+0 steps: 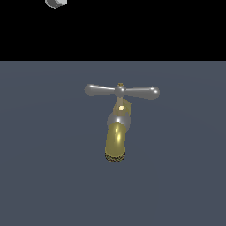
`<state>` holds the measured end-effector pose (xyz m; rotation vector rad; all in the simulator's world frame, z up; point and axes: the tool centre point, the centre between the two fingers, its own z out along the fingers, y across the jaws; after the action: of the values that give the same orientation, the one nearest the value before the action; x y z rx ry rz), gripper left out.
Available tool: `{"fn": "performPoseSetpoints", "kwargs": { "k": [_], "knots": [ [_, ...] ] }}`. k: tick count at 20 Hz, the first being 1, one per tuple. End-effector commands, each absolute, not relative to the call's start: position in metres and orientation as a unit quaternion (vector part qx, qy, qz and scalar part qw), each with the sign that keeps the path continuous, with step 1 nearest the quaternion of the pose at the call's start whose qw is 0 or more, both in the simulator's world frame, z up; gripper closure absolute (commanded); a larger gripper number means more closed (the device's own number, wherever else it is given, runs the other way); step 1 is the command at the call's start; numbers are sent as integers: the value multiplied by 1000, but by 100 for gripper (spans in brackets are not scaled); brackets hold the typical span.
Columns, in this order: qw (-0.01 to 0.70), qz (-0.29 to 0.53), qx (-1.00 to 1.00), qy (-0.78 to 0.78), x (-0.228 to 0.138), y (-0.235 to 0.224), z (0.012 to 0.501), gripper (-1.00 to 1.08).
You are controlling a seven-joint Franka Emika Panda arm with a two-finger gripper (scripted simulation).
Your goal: Turn on the faucet by rotating a designated handle.
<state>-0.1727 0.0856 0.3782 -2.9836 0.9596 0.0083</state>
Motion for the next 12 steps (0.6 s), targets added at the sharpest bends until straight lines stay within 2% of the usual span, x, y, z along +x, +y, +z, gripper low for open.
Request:
{"fn": "performPoseSetpoints", "kwargs": {
  "k": [1, 12],
  "knots": [
    [4, 3, -943, 334, -163, 91, 369, 108],
    [5, 3, -895, 446, -118, 107, 328, 108]
  ]
}}
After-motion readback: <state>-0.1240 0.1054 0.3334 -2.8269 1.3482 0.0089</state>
